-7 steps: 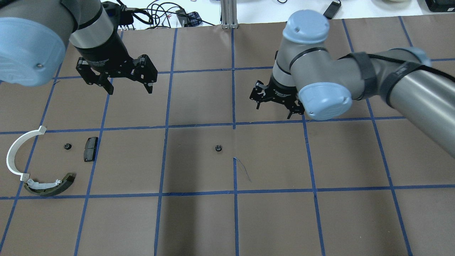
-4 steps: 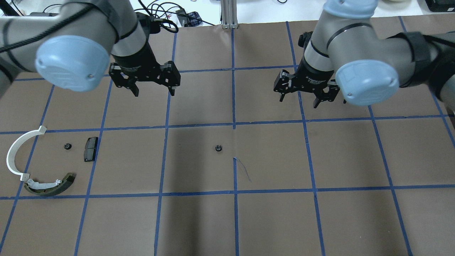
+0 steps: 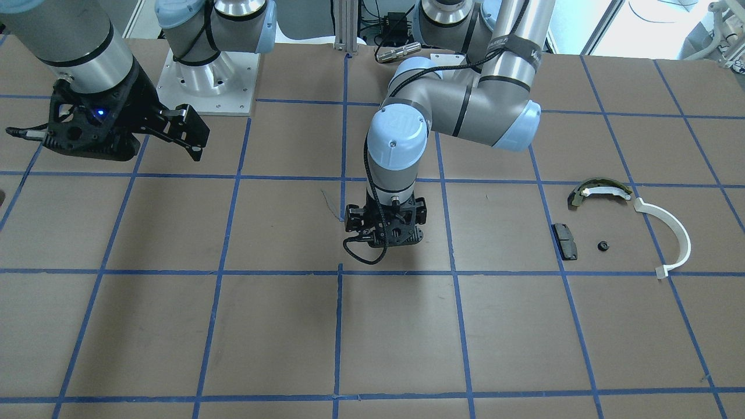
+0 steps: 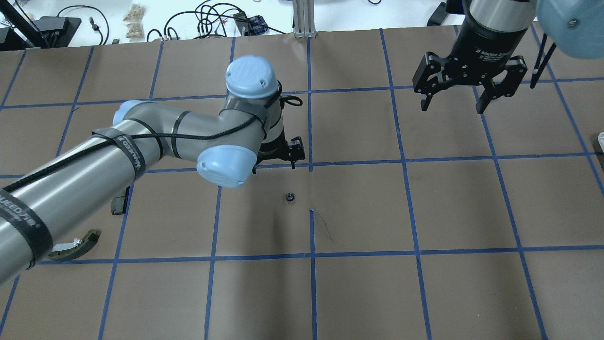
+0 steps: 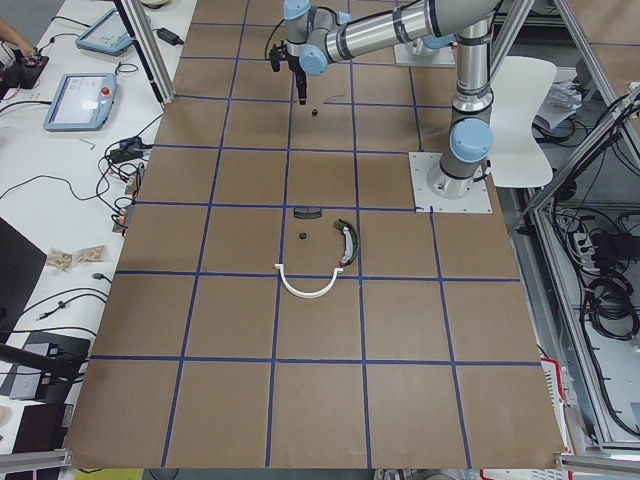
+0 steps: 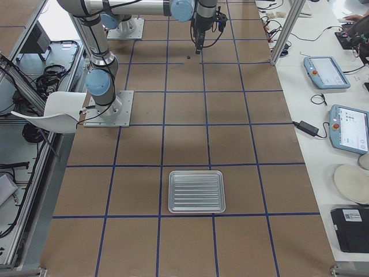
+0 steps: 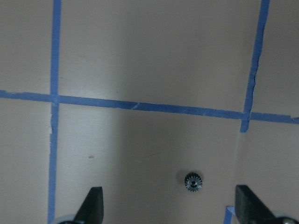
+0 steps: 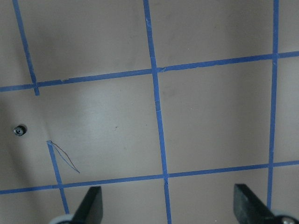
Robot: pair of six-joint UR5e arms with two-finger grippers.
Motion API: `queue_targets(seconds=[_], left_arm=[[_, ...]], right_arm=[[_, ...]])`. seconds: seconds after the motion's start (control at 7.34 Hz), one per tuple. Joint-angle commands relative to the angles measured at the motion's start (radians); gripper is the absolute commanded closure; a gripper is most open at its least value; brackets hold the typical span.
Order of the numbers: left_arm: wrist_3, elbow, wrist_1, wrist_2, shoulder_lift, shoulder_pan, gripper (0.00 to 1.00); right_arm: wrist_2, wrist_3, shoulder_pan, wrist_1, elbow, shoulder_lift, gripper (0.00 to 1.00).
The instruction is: Place bearing gear from tray to pile
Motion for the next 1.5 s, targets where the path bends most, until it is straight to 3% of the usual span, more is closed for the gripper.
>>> queue_targets(seconds=[0.0, 0.41, 0.54, 0.82, 0.95, 1.09, 1.36], left_arm=[[-0.022, -0.076, 0.123, -0.002, -0.051, -0.025, 0.00], [-0.025, -0.102, 0.123, 0.000, -0.067, -0.054, 0.00], [-0.029, -0.104, 0.124, 0.000, -0.068, -0.052, 0.00], [-0.029, -0.104, 0.129, 0.000, -0.064, -0.054, 0.04], [-0.022, -0.104, 0.173, -0.004, -0.065, -0.054, 0.21], [-0.023, -0.104, 0.176, -0.004, -0.067, -0.054, 0.58], [-0.023, -0.109, 0.169, -0.002, -0.062, -0.054, 0.87]], right_arm=[[-0.004, -0.014, 0.000, 0.007, 0.008, 0.001, 0.00], [-0.013, -0.019, -0.002, -0.011, 0.072, -0.005, 0.00], [-0.077, -0.020, -0.002, -0.017, 0.069, -0.006, 0.00], [-0.087, -0.031, -0.002, -0.065, 0.061, -0.005, 0.00], [-0.090, -0.031, -0.002, -0.065, 0.064, -0.005, 0.00], [-0.092, -0.033, -0.002, -0.065, 0.070, -0.005, 0.00], [-0.090, -0.033, -0.002, -0.066, 0.060, -0.006, 0.00]])
